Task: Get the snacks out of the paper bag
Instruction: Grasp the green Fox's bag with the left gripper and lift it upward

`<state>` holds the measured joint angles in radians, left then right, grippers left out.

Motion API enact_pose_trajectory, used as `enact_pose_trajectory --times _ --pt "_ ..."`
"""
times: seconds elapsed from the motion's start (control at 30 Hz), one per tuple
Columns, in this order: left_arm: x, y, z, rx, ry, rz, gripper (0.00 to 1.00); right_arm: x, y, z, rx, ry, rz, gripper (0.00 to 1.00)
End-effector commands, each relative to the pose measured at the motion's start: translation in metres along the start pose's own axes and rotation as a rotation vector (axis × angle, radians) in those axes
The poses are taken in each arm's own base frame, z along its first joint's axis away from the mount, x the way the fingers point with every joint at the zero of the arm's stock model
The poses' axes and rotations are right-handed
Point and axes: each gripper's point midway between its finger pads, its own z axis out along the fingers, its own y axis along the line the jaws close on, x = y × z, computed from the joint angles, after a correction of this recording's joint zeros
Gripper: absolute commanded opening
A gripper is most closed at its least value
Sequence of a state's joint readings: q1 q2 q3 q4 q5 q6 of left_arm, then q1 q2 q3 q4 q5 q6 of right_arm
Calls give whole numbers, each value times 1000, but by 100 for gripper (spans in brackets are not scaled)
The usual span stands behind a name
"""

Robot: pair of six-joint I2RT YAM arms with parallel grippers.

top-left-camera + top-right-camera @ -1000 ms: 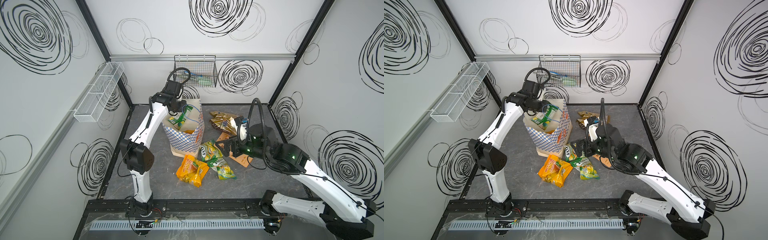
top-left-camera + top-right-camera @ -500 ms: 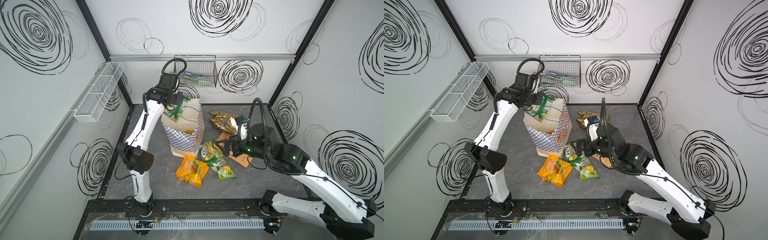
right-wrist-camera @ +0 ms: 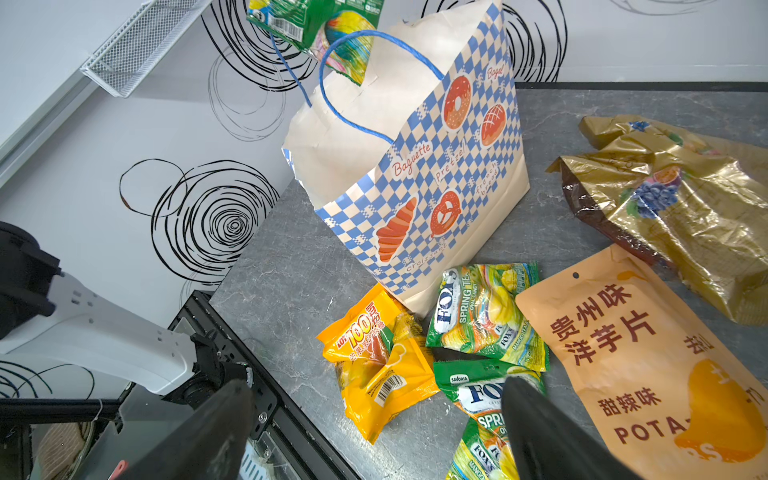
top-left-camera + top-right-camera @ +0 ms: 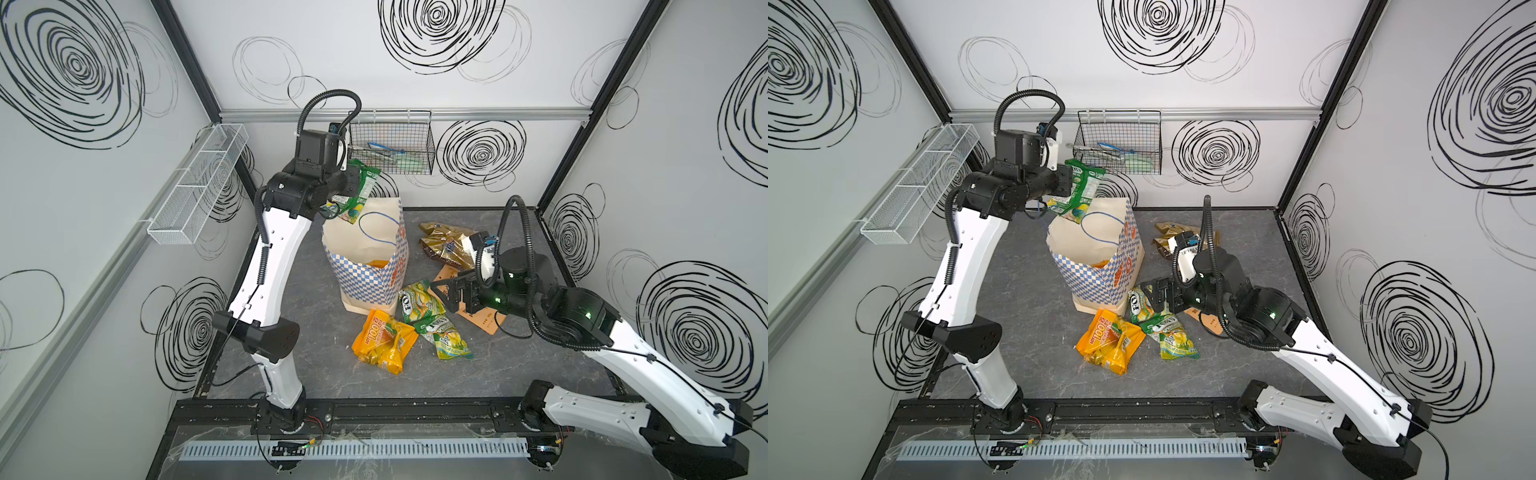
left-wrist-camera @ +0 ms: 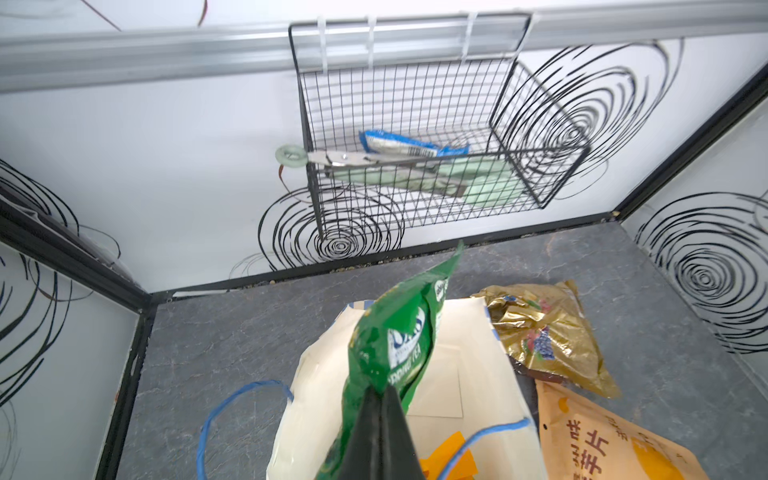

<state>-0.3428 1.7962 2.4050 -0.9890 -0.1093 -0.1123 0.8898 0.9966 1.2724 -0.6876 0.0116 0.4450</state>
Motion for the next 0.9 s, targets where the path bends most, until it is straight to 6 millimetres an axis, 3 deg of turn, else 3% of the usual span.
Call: enact_pose_trajectory --times 0.0,0.27,0.47,0.67,0.87 --pt "-48 -19 -48 60 -193 -26 0 -12 1 -6 -2 -60 -1 97" --pt "-69 -73 -92 212 -297 -22 0 -19 -4 -17 17 -115 14 97" --pt "-65 -139 -114 372 -322 -2 0 -22 -14 -26 58 -161 47 97" --pt "-36 -200 -109 464 -265 47 0 -24 -26 -44 101 -219 89 97" --pt "0 -237 -79 488 -169 84 0 -20 -33 -59 103 -260 129 97"
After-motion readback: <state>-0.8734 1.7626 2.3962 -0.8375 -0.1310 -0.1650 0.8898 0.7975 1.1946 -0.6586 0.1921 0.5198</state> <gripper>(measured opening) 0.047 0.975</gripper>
